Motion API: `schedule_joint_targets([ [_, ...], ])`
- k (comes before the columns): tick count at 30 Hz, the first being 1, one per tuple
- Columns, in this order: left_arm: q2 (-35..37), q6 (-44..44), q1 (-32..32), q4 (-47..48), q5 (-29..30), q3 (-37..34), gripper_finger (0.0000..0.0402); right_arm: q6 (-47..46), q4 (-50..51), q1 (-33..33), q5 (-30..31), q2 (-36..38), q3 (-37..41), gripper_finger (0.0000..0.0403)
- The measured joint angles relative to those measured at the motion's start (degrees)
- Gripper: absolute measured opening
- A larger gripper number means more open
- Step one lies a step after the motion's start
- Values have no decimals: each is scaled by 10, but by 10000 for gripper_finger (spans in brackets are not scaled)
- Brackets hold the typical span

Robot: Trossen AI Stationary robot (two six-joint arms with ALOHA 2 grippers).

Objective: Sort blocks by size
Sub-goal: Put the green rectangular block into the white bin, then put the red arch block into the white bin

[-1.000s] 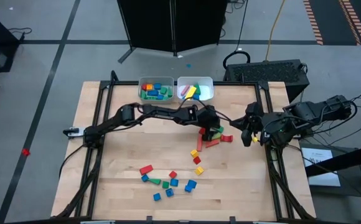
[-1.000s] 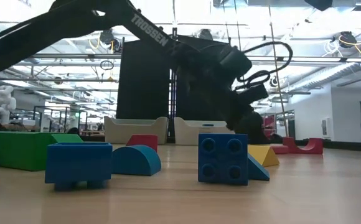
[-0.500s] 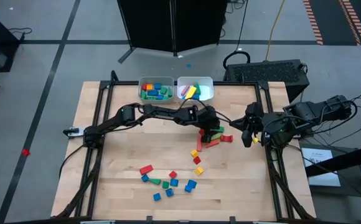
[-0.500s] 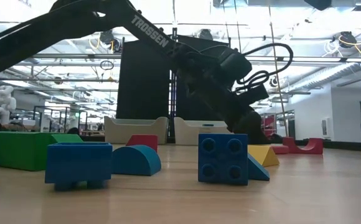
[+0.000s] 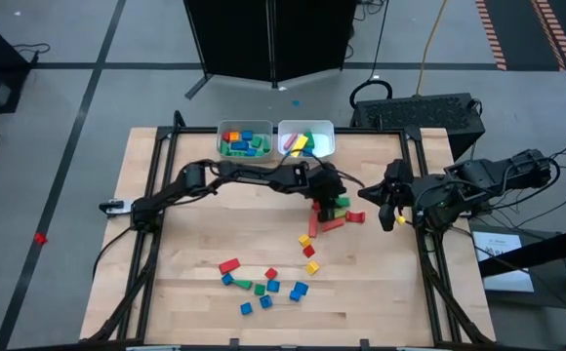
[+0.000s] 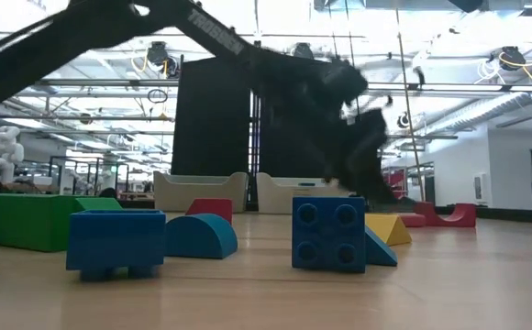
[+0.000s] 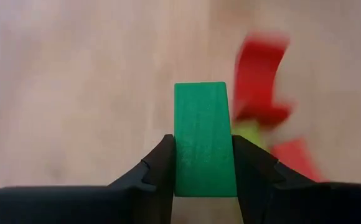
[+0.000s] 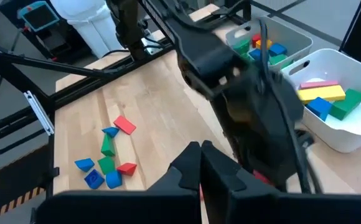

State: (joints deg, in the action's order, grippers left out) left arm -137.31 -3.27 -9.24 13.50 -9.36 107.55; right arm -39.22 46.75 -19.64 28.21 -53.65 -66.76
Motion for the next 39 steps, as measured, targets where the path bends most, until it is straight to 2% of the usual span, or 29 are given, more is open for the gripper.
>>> schedule_joint_targets([
  [5,78,0,-4,6,64,3,115,21,-7,0,2,0,0,0],
  [10,124,0,-41,20,184,3,115,34,-17,0,4,0,0,0],
  [14,123,45,-98,67,201,3,115,33,-20,0,3,0,0,0],
  [19,122,145,-151,112,173,3,117,25,-20,0,3,0,0,0],
  [20,122,148,-159,117,158,3,129,24,-21,0,3,0,0,0],
  [26,120,113,-171,102,109,3,274,24,-23,0,3,0,0,0],
  [29,120,104,-164,105,43,3,314,25,-22,0,3,0,0,0],
  [34,120,118,-122,75,-87,3,318,27,-21,0,3,0,0,0],
  [37,120,78,-73,53,-90,3,311,30,-21,0,3,0,0,0],
  [39,116,27,-36,43,-62,3,309,29,-21,0,3,0,0,0],
])
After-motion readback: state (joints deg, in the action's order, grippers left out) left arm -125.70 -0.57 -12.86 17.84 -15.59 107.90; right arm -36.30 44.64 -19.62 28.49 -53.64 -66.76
